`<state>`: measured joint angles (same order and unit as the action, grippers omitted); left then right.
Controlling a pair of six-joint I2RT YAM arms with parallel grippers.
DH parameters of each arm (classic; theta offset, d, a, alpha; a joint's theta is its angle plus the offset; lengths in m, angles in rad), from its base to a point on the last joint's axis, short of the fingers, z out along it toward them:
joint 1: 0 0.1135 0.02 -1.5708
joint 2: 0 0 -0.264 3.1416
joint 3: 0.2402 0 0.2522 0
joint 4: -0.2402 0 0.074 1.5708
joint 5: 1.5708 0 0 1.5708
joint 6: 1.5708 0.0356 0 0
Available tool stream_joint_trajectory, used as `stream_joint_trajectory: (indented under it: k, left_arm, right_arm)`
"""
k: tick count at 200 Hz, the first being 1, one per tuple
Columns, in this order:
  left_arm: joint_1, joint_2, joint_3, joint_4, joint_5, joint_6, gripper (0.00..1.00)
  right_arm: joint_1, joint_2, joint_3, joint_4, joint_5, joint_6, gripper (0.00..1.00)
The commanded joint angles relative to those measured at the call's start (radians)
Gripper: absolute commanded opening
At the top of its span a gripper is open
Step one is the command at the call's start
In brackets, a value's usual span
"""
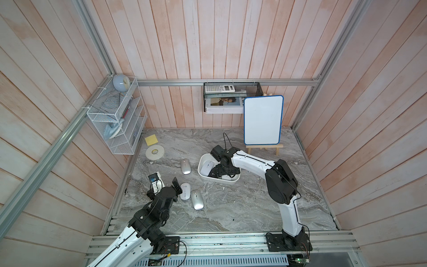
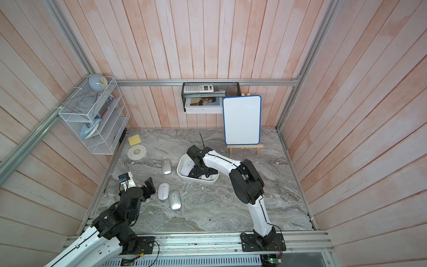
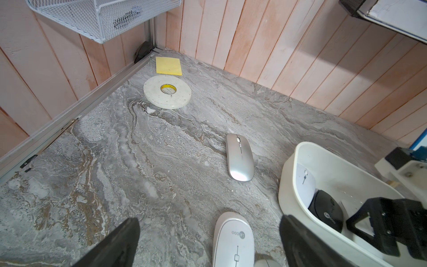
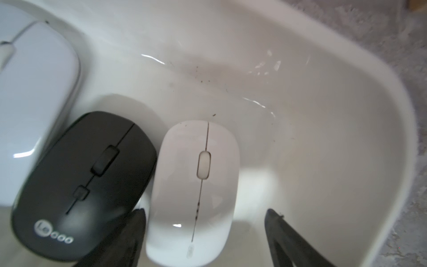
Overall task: Take out the mouse from the storage box
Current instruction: Pick up the mouse from the storage box.
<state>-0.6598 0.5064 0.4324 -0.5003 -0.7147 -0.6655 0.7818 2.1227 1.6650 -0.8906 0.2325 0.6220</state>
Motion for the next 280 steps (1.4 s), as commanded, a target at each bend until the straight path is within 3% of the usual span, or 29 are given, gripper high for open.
stream_joint_trajectory:
  k: [1,85,157,280]
  left_arm:
    - [0.005,-0.006,-0.007,0.005,-0.017,0.000,1.00]
    - [0.005,-0.006,-0.006,0.002,-0.023,-0.001,1.00]
    - [0.005,-0.006,-0.004,0.002,-0.023,-0.002,1.00]
    - [0.005,-0.002,-0.007,0.014,-0.015,0.007,1.00]
  right_arm:
    - [-0.019,0.022,-0.009,-0.012,-0.028,0.027,0.80]
    - [-0.047,0.094,0.027,0.012,-0.070,0.042,0.73]
    - [-0.023,0.074,0.050,0.023,-0.031,0.020,0.56]
    - [0.001,-0.069,0.056,0.012,0.038,-0.018,0.52]
